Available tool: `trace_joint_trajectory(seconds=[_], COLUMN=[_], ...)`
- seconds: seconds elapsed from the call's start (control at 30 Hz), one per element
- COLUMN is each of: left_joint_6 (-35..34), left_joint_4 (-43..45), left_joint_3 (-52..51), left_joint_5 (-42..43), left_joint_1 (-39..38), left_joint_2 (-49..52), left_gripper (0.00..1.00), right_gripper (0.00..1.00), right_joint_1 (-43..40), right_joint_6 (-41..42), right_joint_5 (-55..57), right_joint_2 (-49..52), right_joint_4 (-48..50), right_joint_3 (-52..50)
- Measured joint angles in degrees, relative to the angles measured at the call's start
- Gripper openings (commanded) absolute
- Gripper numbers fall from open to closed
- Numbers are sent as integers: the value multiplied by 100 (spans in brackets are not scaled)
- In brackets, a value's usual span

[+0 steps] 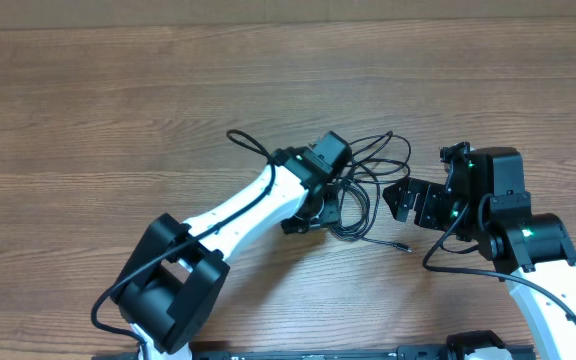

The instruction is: Untangle cables

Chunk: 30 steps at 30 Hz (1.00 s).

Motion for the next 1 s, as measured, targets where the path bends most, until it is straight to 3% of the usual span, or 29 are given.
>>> trace_joint_trajectory(seconds=[0.4, 1.0], left_joint_6=[-697, -732], left_joint_4=[382, 903], left_joint_3=[-254, -258], left_joint_5=[-739, -870], left_joint_1=[-146, -146], left_joint_2=[0, 98], left_gripper=[37, 35], right_gripper=[100, 100], right_joint_1=[2, 0], right_joint_6=[7, 68], right_joint_5=[0, 2], right_joint_2=[0, 0], right_joint_4=[-223, -662], right_joint_3=[0, 0])
